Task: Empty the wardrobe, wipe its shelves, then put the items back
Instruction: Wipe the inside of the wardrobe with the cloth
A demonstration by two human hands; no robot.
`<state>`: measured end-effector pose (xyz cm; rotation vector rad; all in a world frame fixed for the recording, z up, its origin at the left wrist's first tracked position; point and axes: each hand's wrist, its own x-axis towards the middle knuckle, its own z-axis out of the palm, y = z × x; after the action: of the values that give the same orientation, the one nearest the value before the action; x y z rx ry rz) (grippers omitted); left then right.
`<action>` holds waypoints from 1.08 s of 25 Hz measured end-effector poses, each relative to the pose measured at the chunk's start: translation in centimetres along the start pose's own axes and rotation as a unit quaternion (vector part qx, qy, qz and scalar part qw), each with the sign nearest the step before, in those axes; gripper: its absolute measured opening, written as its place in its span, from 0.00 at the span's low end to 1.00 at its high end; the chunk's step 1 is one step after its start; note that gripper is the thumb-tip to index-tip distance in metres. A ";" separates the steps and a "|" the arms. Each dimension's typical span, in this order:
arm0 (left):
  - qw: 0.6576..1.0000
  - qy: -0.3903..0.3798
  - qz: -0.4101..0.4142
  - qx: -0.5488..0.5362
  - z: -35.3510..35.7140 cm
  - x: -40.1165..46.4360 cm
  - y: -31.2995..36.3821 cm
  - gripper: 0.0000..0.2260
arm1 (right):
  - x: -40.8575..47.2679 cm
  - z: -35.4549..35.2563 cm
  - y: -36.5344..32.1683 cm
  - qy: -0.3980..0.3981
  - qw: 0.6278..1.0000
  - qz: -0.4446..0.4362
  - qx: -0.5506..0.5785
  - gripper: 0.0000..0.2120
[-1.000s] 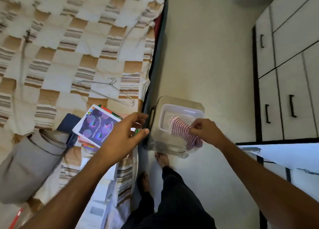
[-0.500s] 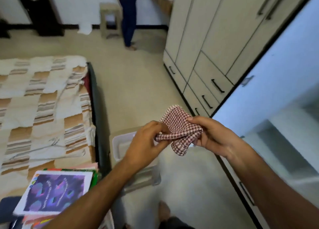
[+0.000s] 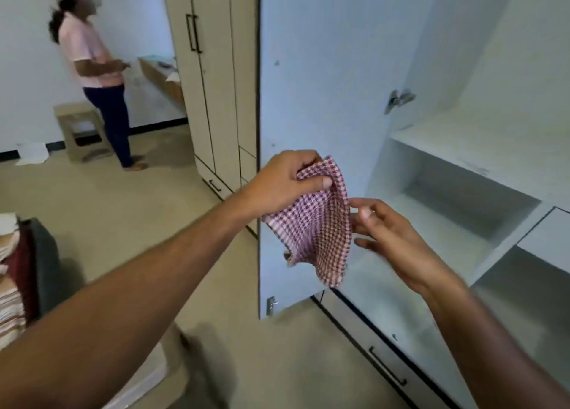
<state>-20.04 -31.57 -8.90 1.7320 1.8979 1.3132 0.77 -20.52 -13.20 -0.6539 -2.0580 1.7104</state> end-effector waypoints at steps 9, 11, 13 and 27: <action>0.995 -0.080 -0.066 0.002 3.6 15.8 6.4 0.15 | 5.2 -14.5 -1.2 0.088 0.992 -0.043 -0.073 0.08; 0.992 -0.087 -0.092 -0.018 3.4 18.7 7.0 0.16 | 6.0 -16.1 -1.8 0.160 0.976 -0.058 -0.134 0.11; 0.988 -0.075 -0.116 -0.064 3.5 21.8 7.4 0.15 | 6.7 -16.4 -2.5 0.295 0.913 -0.149 -0.239 0.14; 0.936 -0.043 -0.164 -0.309 2.9 40.8 12.6 0.08 | 21.1 -23.8 -13.0 0.332 0.901 -0.276 0.036 0.06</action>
<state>-20.20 4.58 13.97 1.0847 1.4207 1.4564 -4.40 8.82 3.88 -0.4721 -1.4857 1.0342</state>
